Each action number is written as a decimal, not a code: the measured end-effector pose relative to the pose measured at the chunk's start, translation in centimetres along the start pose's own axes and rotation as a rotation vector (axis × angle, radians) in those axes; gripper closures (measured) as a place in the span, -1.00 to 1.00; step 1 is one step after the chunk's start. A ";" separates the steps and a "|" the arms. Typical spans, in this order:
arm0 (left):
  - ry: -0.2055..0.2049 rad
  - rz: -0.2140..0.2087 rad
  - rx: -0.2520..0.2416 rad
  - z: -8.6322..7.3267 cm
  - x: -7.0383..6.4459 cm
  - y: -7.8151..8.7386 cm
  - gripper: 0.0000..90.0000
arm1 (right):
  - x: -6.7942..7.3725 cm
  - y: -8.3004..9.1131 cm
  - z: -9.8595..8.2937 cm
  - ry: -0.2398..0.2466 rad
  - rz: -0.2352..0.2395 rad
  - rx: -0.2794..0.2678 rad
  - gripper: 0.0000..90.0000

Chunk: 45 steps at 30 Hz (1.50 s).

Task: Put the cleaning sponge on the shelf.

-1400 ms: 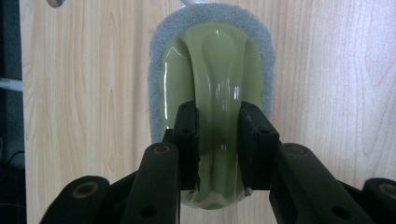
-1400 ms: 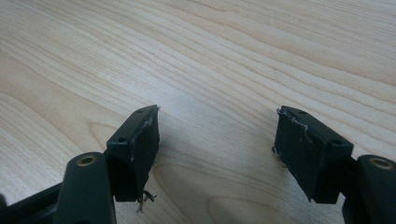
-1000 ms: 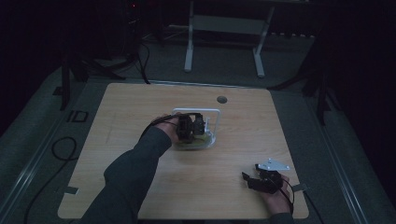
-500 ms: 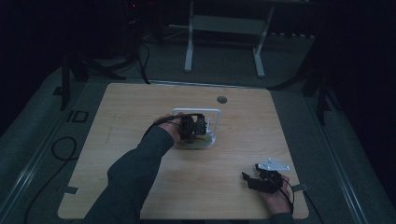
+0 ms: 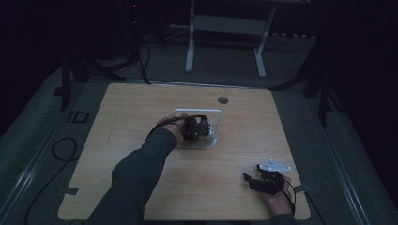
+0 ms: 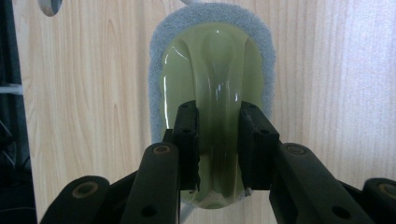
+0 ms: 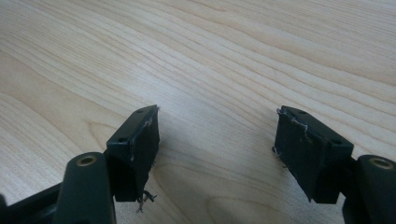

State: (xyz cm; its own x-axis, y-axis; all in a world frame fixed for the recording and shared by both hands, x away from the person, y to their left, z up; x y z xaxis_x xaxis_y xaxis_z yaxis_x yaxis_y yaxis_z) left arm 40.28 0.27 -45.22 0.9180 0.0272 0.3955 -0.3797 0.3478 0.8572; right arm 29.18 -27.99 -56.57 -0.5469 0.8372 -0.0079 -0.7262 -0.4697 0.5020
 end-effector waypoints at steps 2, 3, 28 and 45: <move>-0.008 0.006 0.002 0.0 0.0 -0.2 0.58 | 0.0 0.0 0.0 -0.001 0.000 0.001 -0.33; -0.006 0.006 0.003 0.1 0.0 -0.3 0.58 | 0.0 0.0 0.0 -0.002 0.000 0.001 -0.33; -0.023 0.039 0.038 0.3 0.0 -1.9 0.58 | 0.0 0.0 0.0 -0.003 0.000 0.001 -0.33; -0.069 0.106 0.066 0.5 -0.1 -2.8 0.58 | 0.0 0.0 0.0 -0.002 0.000 0.002 -0.33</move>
State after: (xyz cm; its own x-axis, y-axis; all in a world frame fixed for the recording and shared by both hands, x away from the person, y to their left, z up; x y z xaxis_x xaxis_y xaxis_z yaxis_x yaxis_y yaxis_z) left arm 41.21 -1.19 -47.45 0.8631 -0.0050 0.5051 -0.4830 0.2841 0.8282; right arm 29.16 -27.98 -56.56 -0.5464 0.8375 -0.0064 -0.7253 -0.4693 0.5036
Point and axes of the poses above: each handheld gripper's, and its own axes: y roughly backward along the jaws, z roughly out of its top, x roughly to its left, the point moved 1 cm from there along -y, roughly forward along the jaws, and after that the axes turned 12 degrees about -x, right-handed, at the moved point
